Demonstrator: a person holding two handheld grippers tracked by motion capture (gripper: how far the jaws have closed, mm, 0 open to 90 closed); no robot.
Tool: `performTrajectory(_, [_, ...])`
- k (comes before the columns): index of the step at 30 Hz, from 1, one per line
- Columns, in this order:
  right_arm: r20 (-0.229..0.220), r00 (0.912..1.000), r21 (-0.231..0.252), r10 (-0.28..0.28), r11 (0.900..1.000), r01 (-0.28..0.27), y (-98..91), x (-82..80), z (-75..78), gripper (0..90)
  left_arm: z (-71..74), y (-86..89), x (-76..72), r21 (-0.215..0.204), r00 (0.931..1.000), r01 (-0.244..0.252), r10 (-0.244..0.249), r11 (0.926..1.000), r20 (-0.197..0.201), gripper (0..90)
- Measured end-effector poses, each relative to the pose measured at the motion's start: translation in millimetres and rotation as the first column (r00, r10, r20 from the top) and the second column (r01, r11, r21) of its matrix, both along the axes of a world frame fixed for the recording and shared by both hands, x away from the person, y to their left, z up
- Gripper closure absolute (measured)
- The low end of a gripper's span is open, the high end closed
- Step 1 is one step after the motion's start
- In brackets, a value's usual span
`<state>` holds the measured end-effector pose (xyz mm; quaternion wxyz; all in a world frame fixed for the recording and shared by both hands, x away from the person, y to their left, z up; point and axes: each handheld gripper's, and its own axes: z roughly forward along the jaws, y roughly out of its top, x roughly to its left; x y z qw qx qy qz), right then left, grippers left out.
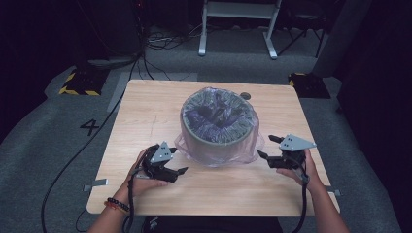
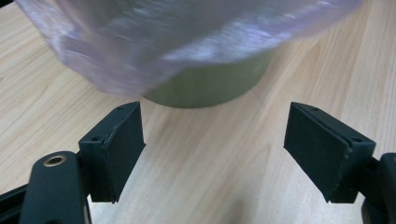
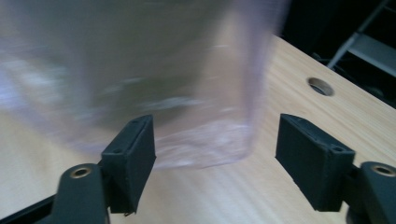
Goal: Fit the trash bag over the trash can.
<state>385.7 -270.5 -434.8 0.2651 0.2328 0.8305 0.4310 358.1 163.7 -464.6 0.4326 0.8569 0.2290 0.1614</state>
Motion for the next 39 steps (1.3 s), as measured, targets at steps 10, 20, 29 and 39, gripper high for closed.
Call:
performTrajectory(10, [-0.031, 0.9975, 0.062, 0.063, 0.9962, -0.061, 36.1, -21.7, -9.1, 21.0, 14.4, -17.6, 2.2, -0.086, 0.9980, 0.006, 0.000, 0.9963, 0.063, 17.0])
performTrajectory(20, [-0.033, 0.9962, 0.128, 0.081, 0.9889, -0.076, 42.7, -4.1, -9.6, 63.8, 17.0, -25.4, 17.7, -0.032, 0.9945, 0.096, -0.094, 0.9949, 0.046, 74.3])
performTrajectory(29, [-0.051, 0.9943, 0.130, 0.094, 0.9877, -0.087, 41.3, 4.4, -16.9, 90.0, 7.9, -26.9, 29.6, 0.008, 0.9967, 0.079, -0.079, 0.9968, 0.019, 89.7])
performTrajectory(39, [-0.122, 0.9897, 0.076, 0.074, 0.9950, -0.065, 43.2, 15.3, -35.3, 90.0, -6.6, -27.3, 37.1, 0.003, 0.9994, 0.027, -0.027, 0.9996, -0.022, 89.9])
